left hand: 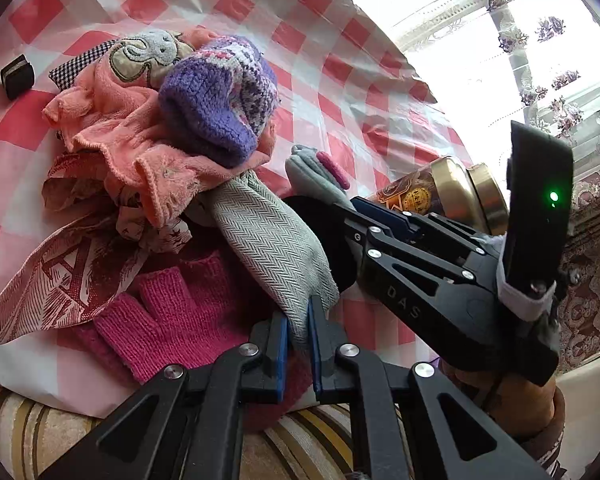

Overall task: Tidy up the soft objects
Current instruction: 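Grasp the grey herringbone glove with the left tool while the right tool holds the pig plush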

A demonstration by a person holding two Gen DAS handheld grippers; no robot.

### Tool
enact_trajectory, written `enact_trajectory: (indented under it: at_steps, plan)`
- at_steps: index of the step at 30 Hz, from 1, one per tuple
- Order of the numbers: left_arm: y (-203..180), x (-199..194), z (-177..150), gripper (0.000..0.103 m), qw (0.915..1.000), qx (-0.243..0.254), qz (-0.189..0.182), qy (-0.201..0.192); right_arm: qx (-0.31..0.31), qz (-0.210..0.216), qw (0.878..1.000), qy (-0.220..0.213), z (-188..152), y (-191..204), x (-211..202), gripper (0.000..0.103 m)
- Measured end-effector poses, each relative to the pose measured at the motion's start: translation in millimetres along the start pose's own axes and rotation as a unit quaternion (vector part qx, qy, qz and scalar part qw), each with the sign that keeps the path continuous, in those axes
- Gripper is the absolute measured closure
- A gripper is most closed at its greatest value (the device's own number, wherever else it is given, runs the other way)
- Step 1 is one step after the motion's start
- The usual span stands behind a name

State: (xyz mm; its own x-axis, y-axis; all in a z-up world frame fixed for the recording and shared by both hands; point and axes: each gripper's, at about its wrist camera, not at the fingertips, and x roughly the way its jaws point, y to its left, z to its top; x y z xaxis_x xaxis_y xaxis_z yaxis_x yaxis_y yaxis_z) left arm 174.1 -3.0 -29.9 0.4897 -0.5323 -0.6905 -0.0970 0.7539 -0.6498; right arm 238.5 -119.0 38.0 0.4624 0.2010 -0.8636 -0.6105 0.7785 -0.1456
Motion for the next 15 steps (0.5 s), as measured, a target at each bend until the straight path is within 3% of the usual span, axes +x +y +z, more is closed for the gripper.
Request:
enact_trajectory:
  at_steps: [1, 5, 11, 15]
  plan:
    - [-0.5, 0.2, -0.4, 0.093, 1.0, 0.0, 0.0, -0.001, 0.006, 0.001, 1.0, -0.003, 1.0, -2.2, -0.7, 0.088]
    - [-4.9, -7.6, -0.2, 0.093, 0.9997, 0.015, 0.002, -0.019, 0.01, -0.008, 1.0, -0.029, 3.3, -3.8, -19.3, 0.091]
    - [-15.0, -27.1, 0.9, 0.094, 0.9978, 0.037, -0.006, -0.055, 0.016, -0.006, 0.998, -0.067, 2.7, -4.7, -59.1, 0.092]
    - [-21.2, -39.8, -0.2, 0.095, 0.9954, 0.051, -0.03, -0.076, 0.02, 0.003, 0.996, -0.088, -5.8, -3.5, -84.3, 0.092]
